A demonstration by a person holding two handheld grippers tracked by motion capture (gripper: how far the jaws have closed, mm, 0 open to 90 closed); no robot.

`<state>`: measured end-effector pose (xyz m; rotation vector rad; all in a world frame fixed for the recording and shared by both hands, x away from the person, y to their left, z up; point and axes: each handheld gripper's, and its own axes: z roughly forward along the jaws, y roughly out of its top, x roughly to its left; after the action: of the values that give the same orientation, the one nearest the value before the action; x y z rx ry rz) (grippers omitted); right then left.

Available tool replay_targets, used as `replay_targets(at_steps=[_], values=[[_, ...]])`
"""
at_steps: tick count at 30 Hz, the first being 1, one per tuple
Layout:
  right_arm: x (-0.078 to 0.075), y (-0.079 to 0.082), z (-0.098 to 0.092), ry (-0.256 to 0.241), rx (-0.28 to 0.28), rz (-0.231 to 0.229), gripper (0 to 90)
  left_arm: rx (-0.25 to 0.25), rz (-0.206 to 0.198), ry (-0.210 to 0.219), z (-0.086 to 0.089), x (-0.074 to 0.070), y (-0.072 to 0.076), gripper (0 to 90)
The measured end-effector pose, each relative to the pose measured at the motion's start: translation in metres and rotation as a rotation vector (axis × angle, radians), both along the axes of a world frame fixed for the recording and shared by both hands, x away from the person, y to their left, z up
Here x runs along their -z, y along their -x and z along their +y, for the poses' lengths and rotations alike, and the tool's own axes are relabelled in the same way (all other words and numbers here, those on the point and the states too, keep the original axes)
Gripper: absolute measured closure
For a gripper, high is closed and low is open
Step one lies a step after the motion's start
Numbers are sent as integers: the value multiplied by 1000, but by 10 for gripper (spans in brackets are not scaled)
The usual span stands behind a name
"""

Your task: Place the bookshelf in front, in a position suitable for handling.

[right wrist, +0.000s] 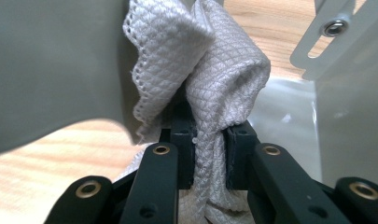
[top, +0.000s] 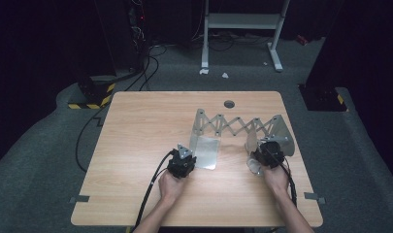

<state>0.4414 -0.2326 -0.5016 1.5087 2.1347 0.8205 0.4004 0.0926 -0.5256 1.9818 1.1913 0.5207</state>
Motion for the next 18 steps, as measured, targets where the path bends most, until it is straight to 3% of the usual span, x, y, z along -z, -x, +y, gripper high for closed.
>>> replay_targets(at_steps=[5,6,12,13,16,18], values=[[-16,15,-2,-12,-10,-29,783,3,6,10,1,0,-1,780],[-27,24,-5,-18,-23,-55,783,6,5,6,0,0,0,772],[-48,49,-6,-16,-68,-83,783,5,5,3,0,0,0,741],[-45,58,-4,-13,-85,-74,783,6,4,2,0,0,0,733],[-38,63,-2,-10,-96,-52,783,10,4,0,0,0,0,726],[-21,68,7,-2,-122,-9,783,12,3,-2,-1,0,0,715]])
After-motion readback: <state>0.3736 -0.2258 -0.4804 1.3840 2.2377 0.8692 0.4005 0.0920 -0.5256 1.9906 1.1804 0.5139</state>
